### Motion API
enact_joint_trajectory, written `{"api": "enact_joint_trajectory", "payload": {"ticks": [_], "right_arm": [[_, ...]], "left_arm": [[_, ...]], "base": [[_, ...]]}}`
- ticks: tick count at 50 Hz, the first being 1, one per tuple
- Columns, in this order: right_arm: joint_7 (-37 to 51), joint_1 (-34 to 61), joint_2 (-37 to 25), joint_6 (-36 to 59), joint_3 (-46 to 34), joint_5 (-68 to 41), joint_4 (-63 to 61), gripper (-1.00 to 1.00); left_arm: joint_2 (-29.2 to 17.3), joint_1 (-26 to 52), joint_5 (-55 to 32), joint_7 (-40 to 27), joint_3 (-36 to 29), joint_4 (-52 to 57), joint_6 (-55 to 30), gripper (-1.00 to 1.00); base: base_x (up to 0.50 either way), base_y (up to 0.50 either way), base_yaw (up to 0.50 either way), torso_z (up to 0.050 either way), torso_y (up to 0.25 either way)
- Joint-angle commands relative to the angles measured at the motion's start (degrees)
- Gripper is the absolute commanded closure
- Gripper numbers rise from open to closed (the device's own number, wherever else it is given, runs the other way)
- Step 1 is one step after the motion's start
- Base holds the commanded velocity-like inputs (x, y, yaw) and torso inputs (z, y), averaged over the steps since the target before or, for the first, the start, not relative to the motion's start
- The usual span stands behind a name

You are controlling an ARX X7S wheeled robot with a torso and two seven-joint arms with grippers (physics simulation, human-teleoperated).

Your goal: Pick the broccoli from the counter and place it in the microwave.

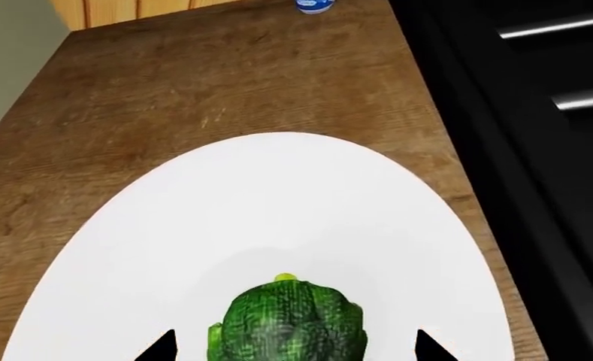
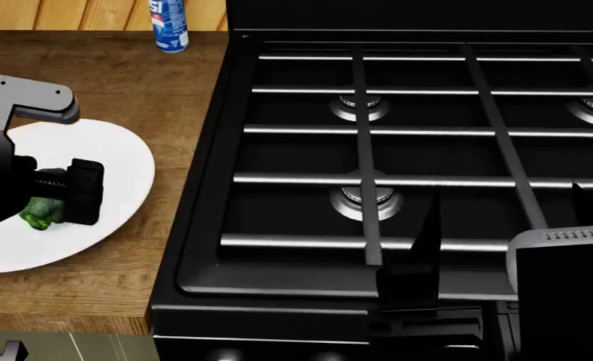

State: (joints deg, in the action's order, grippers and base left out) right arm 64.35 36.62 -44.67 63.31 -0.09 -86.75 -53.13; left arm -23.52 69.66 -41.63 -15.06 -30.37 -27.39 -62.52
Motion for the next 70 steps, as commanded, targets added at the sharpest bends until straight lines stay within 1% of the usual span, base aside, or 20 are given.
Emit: {"api": "enact_joint_trajectory", "payload": {"ticks": [1, 9, 23, 35, 52, 53, 67, 70], "right_arm": [[1.4, -0.6, -0.4, -0.5, 0.0, -1.2, -0.5, -1.0], [1.8, -1.9, -0.9, -1.1, 0.6, -1.8, -1.0, -1.0], [1.7, -3.1, -0.9, -1.9, 0.9, -1.0, -1.4, -1.0], [0.6, -3.8, -0.4, -2.0, 0.5, 1.2, -1.2, -1.0], [1.5, -3.5, -1.2, -2.3, 0.3, -0.2, -1.3, -1.0], [1.6, -3.5, -1.2, -2.4, 0.3, -0.3, -1.3, -1.0], [0.7, -4.4, -1.0, -2.8, 0.1, 0.9, -1.3, -1.0], [0.7, -4.4, -0.9, -2.9, 0.1, 1.0, -1.2, -1.0]], "left_arm": [[0.9, -0.4, 1.9, 1.2, -1.7, -4.3, 2.8, -1.0], [1.6, -0.3, 3.4, 1.7, -2.7, -7.5, 4.8, -1.0], [2.1, -0.6, 4.2, 2.3, -3.5, -9.8, 6.1, -1.0], [3.7, 0.9, 6.2, 4.5, -4.9, -15.9, 9.8, -1.0], [5.0, 0.9, 7.1, 5.5, -5.8, -18.6, 11.8, -1.0], [4.8, 0.7, 7.0, 5.2, -5.8, -18.0, 11.7, 1.0], [3.4, -0.3, 5.8, 3.8, -4.9, -14.0, 9.8, 1.0], [1.4, -1.0, 3.3, 1.7, -3.1, -6.4, 6.2, 1.0]], "base": [[0.0, 0.0, 0.0, 0.0, 0.0], [0.0, 0.0, 0.0, 0.0, 0.0], [0.0, 0.0, 0.0, 0.0, 0.0], [0.0, 0.0, 0.0, 0.0, 0.0], [0.0, 0.0, 0.0, 0.0, 0.0], [0.0, 0.0, 0.0, 0.0, 0.0], [0.0, 0.0, 0.0, 0.0, 0.0], [0.0, 0.0, 0.0, 0.0, 0.0]]}}
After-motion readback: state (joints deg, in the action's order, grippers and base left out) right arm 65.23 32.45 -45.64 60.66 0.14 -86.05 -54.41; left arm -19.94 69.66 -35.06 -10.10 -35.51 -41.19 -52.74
